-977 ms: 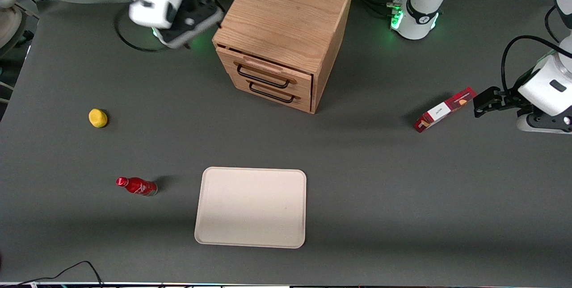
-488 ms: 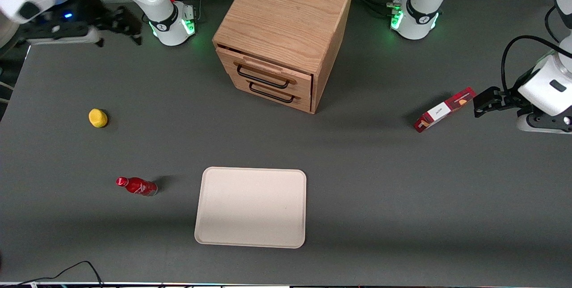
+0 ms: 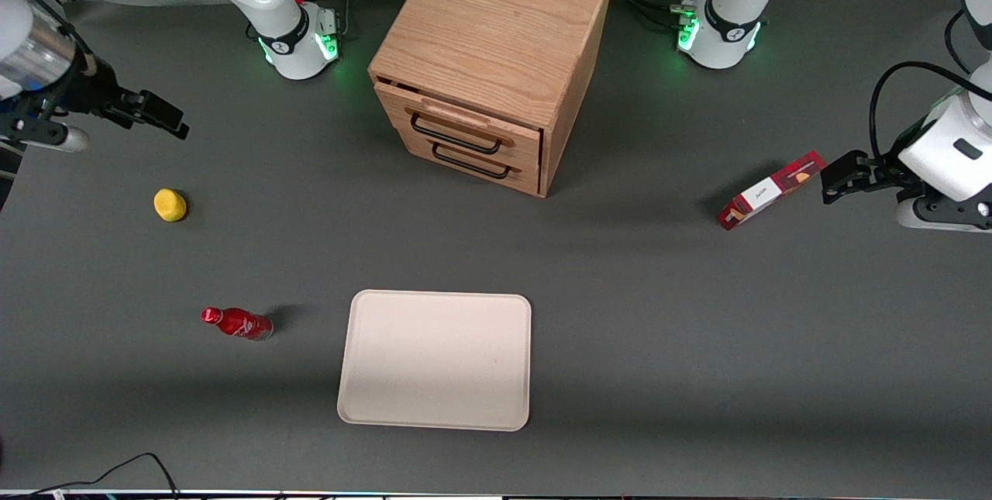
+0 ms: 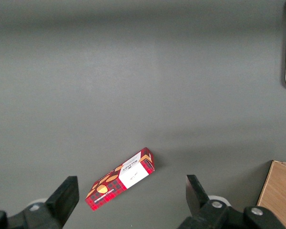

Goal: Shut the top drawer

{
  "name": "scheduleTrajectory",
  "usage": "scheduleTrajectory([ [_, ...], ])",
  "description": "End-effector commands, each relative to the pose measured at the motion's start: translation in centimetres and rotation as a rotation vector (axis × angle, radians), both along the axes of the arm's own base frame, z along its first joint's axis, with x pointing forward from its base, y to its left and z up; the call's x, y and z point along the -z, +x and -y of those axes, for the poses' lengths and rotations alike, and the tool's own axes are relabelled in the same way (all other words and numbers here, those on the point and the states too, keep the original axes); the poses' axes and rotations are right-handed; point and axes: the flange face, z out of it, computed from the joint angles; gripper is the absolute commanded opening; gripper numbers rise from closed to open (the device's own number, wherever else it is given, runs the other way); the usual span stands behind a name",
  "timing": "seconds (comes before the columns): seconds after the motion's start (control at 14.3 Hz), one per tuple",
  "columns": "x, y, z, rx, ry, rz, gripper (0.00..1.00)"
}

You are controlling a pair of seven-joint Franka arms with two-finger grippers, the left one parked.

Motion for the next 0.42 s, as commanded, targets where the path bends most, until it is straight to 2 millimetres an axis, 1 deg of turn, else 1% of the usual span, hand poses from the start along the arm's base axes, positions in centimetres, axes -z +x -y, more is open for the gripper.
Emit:
scheduleTrajectory([
  [0.0, 0.4, -0.9, -0.3, 0.018, -0.036, 0.023, 1.0],
  [0.14, 0.3, 0.6, -0.2, 0.0, -0.049, 0.027, 1.0],
  [0.21, -0.1, 1.7, -0.4, -0.02, -0.066, 0.036, 1.0],
  [0.35, -0.9, 2.8, -0.6, -0.026, -0.069, 0.049, 1.0],
])
